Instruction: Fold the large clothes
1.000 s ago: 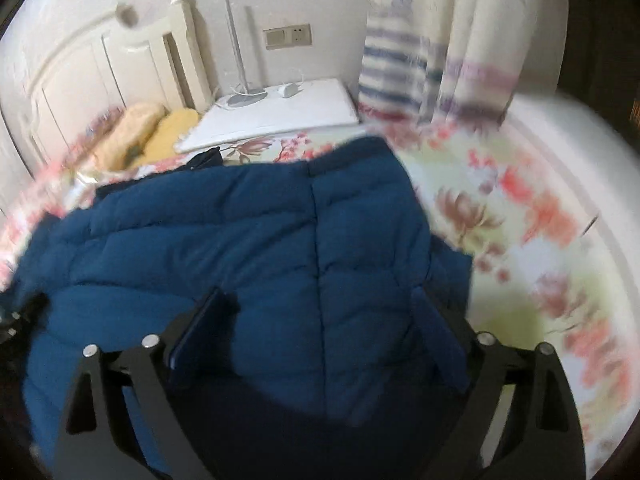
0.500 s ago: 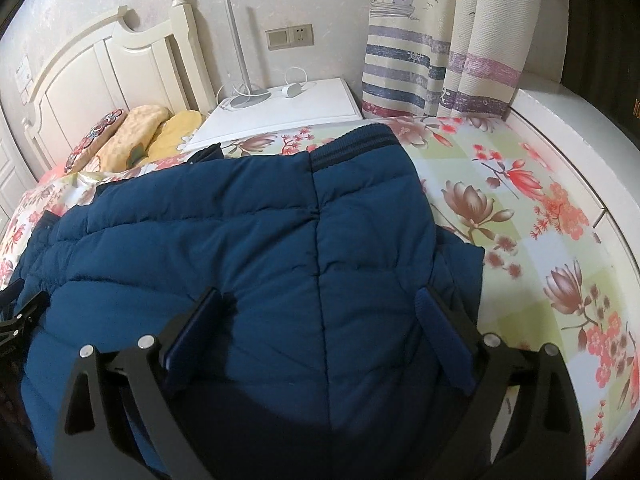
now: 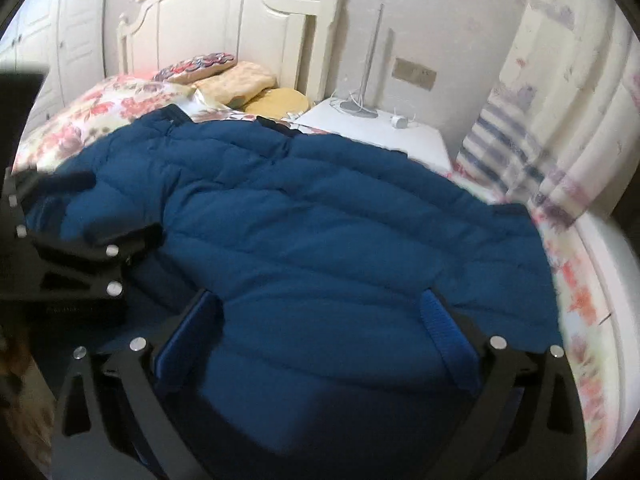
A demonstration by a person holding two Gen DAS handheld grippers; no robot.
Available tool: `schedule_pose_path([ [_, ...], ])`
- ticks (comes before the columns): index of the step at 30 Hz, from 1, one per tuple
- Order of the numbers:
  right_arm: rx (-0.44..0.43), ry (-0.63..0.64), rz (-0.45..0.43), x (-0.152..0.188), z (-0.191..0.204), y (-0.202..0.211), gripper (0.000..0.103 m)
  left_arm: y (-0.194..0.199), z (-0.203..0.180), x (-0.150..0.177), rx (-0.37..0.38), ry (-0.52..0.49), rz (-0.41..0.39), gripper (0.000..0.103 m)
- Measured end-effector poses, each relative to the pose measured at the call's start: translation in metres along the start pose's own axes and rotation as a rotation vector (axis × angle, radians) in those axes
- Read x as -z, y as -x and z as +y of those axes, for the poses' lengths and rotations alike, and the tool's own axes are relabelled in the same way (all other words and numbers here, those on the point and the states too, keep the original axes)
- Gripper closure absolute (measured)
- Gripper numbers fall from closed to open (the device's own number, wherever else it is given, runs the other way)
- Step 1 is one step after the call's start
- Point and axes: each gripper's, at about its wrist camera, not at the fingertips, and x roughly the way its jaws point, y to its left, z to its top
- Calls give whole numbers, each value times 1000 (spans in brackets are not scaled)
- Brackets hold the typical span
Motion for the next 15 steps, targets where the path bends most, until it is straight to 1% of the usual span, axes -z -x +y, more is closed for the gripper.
schedule_pose_path([
  [1, -18, -23, 9, 0, -4, 0, 3, 0, 1, 1, 6, 5, -1, 4],
  [2, -17, -35, 18, 0, -8, 1, 3, 0, 0, 1, 1, 2, 8, 4],
  [4, 37, -59, 4, 0, -21, 13, 3, 8, 4, -1, -24, 7, 32, 4],
  [5, 56, -96, -8, 2, -30, 19, 3, 14, 9, -1, -29, 29, 24, 4],
  [6, 70, -142, -18, 5, -43, 24, 3, 23, 22, 1, -44, 69, 0, 4],
  [7, 98, -218, -20, 11, -67, 28, 3, 28, 36, 5, -71, 111, -11, 4],
  [8, 120, -275, -10, 20, -88, 28, 3, 29, 47, 9, -91, 139, -4, 4],
  [9, 124, -318, 1, 26, -101, 27, 3, 23, 64, 15, -107, 181, 27, 4],
  [10, 114, -370, 16, 34, -117, 25, 3, 18, 77, 21, -83, 213, 44, 4],
  [11, 80, -423, 22, 44, -131, 21, 3, 15, 85, 25, -45, 230, 46, 4],
  [12, 49, -443, 18, 51, -138, 19, 3, 13, 90, 29, -24, 233, 45, 4],
  [13, 44, -436, 16, 53, -138, 17, 3, 13, 88, 29, -34, 213, 47, 4],
  [15, 65, -422, 24, 52, -135, 14, 3, 11, 83, 27, -67, 193, 54, 4],
])
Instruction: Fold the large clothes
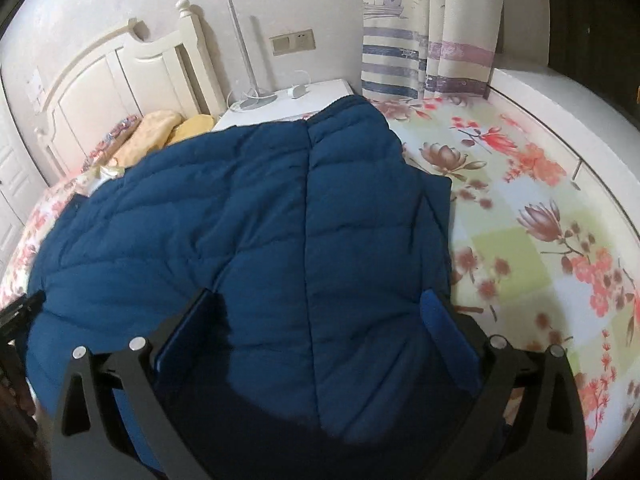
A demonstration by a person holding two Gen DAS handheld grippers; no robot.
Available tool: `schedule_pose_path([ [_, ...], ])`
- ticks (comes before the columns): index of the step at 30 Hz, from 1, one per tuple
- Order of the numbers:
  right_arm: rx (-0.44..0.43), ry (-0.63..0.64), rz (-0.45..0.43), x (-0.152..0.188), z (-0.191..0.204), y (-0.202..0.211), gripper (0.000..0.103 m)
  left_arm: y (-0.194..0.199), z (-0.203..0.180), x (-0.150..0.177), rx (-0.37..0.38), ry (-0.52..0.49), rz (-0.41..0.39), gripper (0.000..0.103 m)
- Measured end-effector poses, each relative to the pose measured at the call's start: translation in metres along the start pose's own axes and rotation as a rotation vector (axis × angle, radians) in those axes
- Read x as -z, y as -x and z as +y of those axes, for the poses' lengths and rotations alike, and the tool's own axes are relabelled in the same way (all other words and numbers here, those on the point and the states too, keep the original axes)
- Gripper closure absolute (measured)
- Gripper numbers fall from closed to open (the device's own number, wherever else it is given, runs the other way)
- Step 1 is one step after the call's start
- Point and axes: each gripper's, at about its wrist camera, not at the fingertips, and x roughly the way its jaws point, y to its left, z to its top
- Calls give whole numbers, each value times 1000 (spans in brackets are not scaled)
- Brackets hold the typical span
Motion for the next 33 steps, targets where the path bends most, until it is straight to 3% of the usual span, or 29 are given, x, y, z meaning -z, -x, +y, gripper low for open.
schedule_pose_path([
  [5, 4, -13, 21, -1, -1, 2, 3, -4, 0, 1, 10, 10, 4, 4],
  [8, 21, 19, -23, 4, 15, 29, 7, 13, -2, -2, -12, 38, 29, 5],
  [10, -29, 88, -72, 12, 39, 50, 7, 39, -13, 1, 70, 37, -37, 5],
  [12, -68, 225, -103, 29, 77, 66, 7, 59, -35, 5, 116, -23, -83, 5],
  [14, -87, 332, -87, 44, 105, 68, 7, 67, -72, 14, 152, -146, -90, 5],
  [17, -32, 424, -55, 62, 129, 51, 6, 51, -106, 30, 105, -248, -49, 4],
  [23, -30, 410, -20, 59, 119, 49, 4, 40, -97, 34, 128, -234, -8, 4],
  [27, 19, 260, -57, 47, 70, 65, 4, 58, -51, 30, 71, -111, -55, 4],
  [29, 59, 193, -39, 47, 41, 62, 4, 44, -22, 32, 29, -56, -11, 4],
  [31, -8, 101, -12, 51, 11, 54, 2, 36, -5, 36, 70, -21, -3, 4],
  [33, -28, 95, -5, 54, 6, 50, 3, 32, -2, 37, 78, -18, 10, 4],
])
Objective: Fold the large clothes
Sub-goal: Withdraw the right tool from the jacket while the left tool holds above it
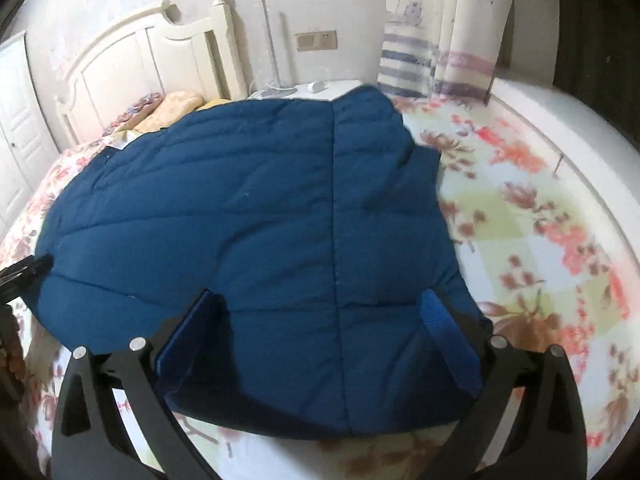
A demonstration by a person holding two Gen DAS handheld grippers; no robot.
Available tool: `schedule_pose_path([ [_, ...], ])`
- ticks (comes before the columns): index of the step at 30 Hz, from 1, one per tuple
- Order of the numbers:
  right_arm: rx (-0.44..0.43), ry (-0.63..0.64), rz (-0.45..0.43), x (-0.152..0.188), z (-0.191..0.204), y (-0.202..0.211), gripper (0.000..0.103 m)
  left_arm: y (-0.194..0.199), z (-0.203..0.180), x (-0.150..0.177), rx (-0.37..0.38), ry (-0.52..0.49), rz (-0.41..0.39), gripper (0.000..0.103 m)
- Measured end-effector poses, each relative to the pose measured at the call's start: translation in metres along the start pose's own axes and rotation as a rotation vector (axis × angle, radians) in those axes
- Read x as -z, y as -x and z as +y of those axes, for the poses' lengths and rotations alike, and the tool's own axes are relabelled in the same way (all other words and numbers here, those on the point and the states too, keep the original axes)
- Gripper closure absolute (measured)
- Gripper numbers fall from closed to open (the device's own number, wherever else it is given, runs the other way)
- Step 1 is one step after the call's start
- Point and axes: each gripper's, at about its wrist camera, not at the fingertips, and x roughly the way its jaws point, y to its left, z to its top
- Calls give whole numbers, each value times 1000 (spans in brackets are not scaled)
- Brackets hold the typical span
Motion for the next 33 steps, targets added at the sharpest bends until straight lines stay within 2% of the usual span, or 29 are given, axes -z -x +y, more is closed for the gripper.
schedule_pose_path([
  [3, 27, 3, 9, -2, 5, -3, 3, -4, -7, -3, -44, -16, 16, 4],
  [8, -12, -14, 6, -1, 4, -2, 2, -2, -3, 6, -24, -16, -6, 4],
  [12, -28, -45, 0, 7, -6, 18, 3, -1, -3, 8, -28, -21, -4, 4],
  [16, -161, -146, -53, 24, -25, 58, 3, -1, -2, 8, -26, -22, -2, 4],
  [20, -282, -266, 32, 56, -43, 71, 3, -1, -3, 8, -30, -22, -3, 4],
  [24, -322, -290, 71, 79, -43, 63, 3, -1, -3, 9, -31, -23, -3, 4],
  [28, -352, -310, 42, 67, -37, 42, 3, -1, -2, 8, -28, -23, -3, 4],
  [33, -359, -378, 2, 27, -21, 0, 2, -2, -2, 9, -31, -25, -1, 4],
])
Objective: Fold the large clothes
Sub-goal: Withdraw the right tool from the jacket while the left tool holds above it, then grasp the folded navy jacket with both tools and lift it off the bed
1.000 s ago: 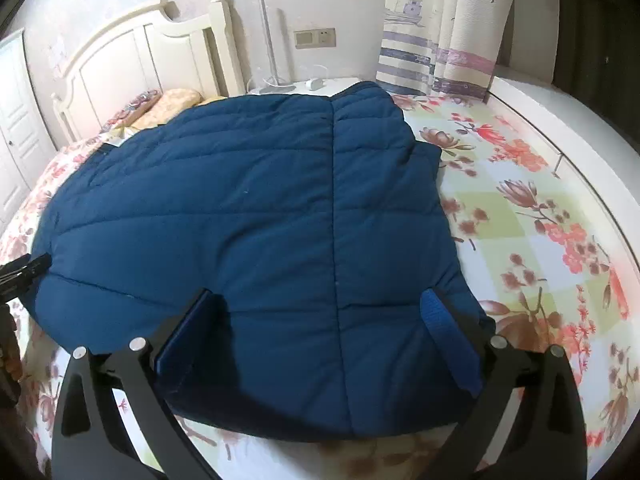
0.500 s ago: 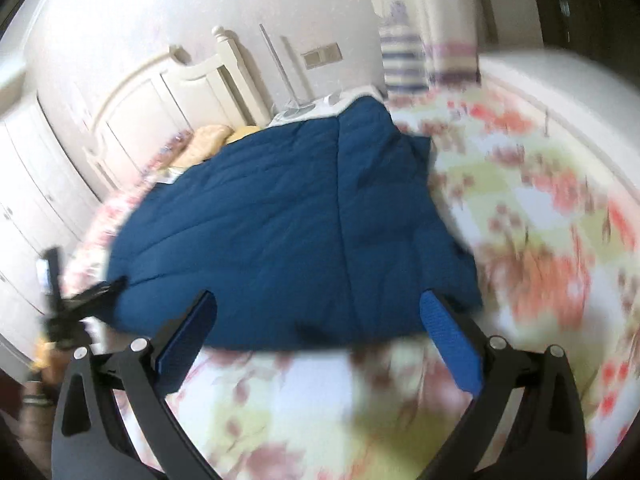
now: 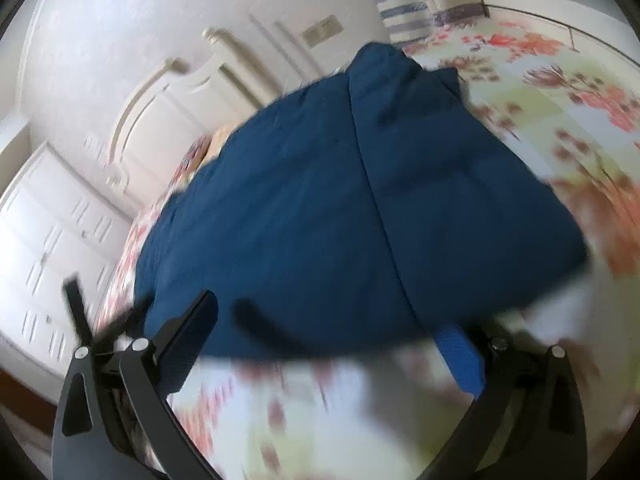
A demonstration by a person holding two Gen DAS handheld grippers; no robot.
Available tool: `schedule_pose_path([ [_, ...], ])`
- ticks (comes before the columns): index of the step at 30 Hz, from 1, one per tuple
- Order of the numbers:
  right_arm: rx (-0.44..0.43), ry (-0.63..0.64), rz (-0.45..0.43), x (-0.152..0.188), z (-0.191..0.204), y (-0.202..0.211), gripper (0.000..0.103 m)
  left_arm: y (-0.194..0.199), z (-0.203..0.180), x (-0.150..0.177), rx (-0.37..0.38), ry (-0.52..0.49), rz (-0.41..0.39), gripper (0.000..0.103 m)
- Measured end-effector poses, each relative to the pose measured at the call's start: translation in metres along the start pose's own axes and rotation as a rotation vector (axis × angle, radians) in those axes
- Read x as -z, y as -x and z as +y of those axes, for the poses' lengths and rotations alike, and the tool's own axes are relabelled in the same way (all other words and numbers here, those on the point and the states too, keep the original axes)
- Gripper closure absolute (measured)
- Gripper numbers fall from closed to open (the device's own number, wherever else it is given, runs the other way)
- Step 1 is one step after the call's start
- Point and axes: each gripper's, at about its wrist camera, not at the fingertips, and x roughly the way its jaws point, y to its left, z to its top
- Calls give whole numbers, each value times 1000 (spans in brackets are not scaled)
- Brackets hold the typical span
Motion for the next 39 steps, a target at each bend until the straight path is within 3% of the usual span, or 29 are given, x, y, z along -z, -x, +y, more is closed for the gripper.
schedule_pose_path([
  [1, -23, -63, -38, -7, -4, -7, 2, 0, 0, 0, 0, 0, 0, 4],
  [6, 78, -237, -218, -18, 1, -22, 2, -1, -1, 0, -7, -11, 2, 4],
  [9, 32, -286, -295, -21, -4, -24, 4, -2, -1, -1, -4, -15, 3, 4],
  [10, -10, -307, -312, -21, -10, -24, 12, -2, -1, -1, -4, -16, 3, 4],
  [11, -21, -331, -307, -21, -16, -25, 40, -2, -2, -1, -4, -15, 3, 4],
  [12, -27, -370, -293, -19, -28, -28, 51, -2, -1, -1, -2, -14, 2, 4],
  [14, -110, -426, -289, -17, -40, -28, 64, -1, -2, -1, -1, -14, 1, 4],
  [17, -139, -418, -291, -13, -42, -22, 71, -2, -2, -1, -4, -15, 1, 4],
  [24, -239, -415, -275, 12, -50, 20, 77, 8, -6, 6, -11, -23, -6, 4],
  [27, -239, -384, -285, 28, -54, 50, 77, 29, -15, 10, -11, -36, 14, 5],
  [29, -235, -384, -303, 38, -60, 71, 77, 49, -26, 6, 30, -55, -16, 5],
  [34, -182, -362, -342, 50, -92, 113, 76, 91, -85, -30, 112, -174, -111, 5],
  [39, -135, -335, -319, 53, -99, 117, 70, 47, -173, -69, 152, -290, -10, 5],
])
